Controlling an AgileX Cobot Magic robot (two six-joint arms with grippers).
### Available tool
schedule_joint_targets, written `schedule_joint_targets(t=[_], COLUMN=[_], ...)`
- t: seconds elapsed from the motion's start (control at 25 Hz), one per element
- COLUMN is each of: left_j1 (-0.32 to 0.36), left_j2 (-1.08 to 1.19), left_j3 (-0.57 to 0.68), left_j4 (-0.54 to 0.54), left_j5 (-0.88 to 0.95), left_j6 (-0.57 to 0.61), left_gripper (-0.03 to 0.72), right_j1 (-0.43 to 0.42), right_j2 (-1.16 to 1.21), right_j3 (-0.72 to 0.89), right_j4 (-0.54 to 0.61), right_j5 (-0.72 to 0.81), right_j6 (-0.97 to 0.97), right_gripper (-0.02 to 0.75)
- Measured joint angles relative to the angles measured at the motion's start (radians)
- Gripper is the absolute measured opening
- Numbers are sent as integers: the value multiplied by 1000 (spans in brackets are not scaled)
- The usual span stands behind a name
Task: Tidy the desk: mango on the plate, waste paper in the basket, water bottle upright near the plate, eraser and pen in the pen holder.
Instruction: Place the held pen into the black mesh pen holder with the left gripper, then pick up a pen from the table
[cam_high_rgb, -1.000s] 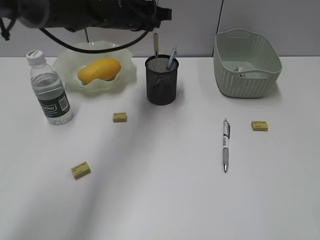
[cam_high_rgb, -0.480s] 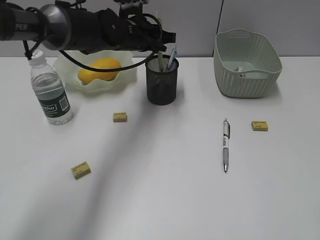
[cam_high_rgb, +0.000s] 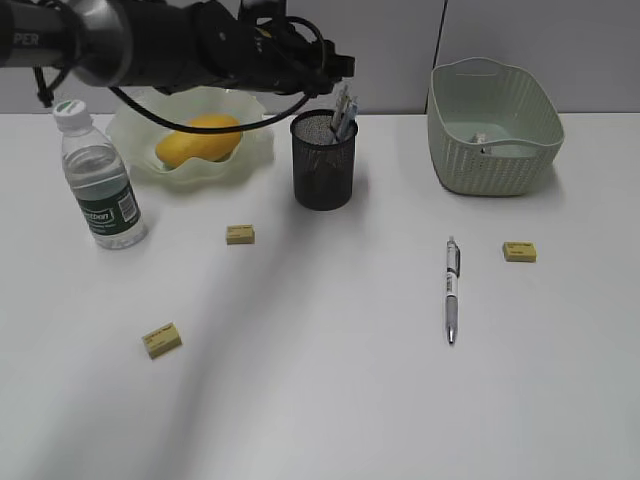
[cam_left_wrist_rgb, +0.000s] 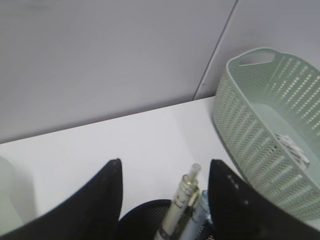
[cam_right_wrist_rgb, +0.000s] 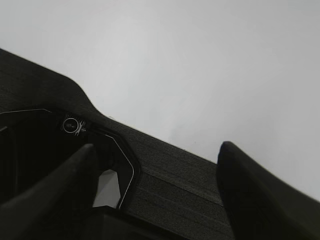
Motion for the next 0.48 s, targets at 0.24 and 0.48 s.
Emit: schedule_joint_targets(t=[0.24, 0.48], left_j1=[0, 0], left_j2=[-100, -170], left_j3=[0, 0], left_j4=[66, 130], left_j5=[206, 594], left_j6=[0, 0], left_gripper=[420, 425], right_j1=[0, 0], right_j2=[0, 0], right_j3=[0, 0], right_j4=[0, -1], right_j5=[0, 0], right_j6=[0, 0], right_gripper=[582, 582])
